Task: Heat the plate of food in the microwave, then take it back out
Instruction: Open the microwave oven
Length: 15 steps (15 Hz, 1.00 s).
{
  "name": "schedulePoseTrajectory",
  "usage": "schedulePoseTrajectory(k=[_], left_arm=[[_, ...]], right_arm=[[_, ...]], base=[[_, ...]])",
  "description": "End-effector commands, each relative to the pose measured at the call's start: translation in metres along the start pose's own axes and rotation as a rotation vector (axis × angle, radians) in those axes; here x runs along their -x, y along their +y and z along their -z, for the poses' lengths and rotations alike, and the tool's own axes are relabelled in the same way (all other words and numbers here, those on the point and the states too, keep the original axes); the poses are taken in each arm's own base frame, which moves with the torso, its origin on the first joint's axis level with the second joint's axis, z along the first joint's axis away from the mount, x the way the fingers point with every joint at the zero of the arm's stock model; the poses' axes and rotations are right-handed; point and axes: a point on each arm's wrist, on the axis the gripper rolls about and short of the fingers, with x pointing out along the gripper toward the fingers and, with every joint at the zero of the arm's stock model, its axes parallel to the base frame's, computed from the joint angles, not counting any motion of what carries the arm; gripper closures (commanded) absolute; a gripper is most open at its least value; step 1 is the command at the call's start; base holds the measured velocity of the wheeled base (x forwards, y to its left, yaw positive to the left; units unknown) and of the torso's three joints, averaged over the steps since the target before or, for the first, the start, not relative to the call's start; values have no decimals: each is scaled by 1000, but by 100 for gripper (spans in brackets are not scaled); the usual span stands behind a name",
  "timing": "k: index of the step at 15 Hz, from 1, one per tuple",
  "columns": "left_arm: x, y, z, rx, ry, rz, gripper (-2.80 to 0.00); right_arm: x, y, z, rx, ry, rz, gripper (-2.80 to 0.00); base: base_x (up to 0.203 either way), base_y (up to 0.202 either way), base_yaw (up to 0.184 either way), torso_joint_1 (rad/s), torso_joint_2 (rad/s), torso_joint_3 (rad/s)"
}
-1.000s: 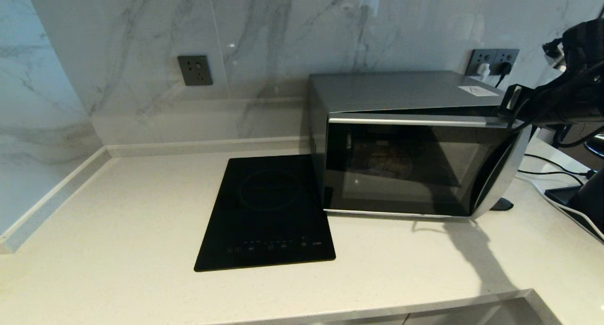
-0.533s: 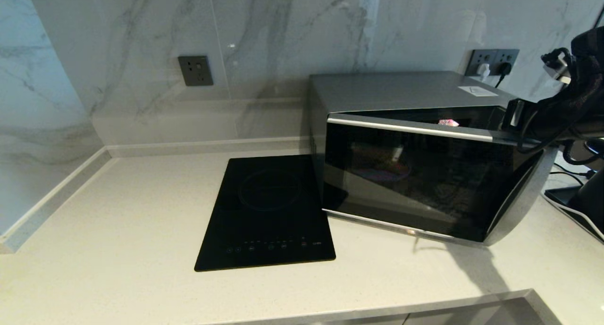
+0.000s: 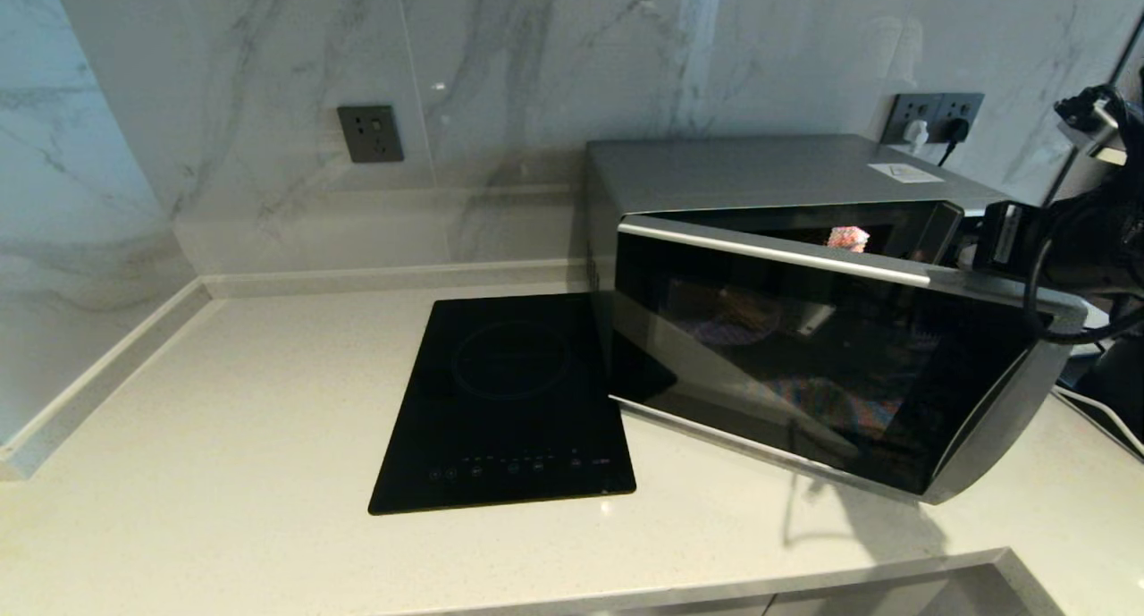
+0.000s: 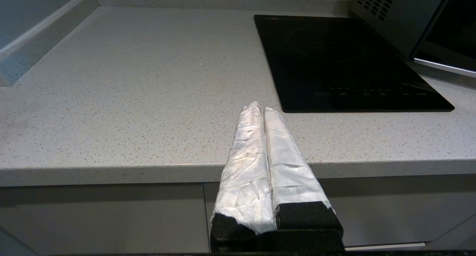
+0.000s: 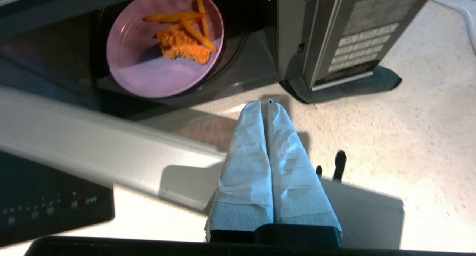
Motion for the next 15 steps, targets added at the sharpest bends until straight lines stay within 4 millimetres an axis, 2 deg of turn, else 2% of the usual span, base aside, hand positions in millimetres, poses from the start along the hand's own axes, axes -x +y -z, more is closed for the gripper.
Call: schedulePoseTrajectory(k=[1,8,15], left_arm=[[0,0,0,1,1,0,0],[0,0,0,1,1,0,0],[0,0,0,1,1,0,0]], right_arm=[[25,2,8,14,-19,-26,0],[42,6,30,63,39,-35,0],[66,29,51,152,52,-115,0]], base=[[0,0,0,0,0,0],[0,0,0,0,0,0],[0,0,0,0,0,0]])
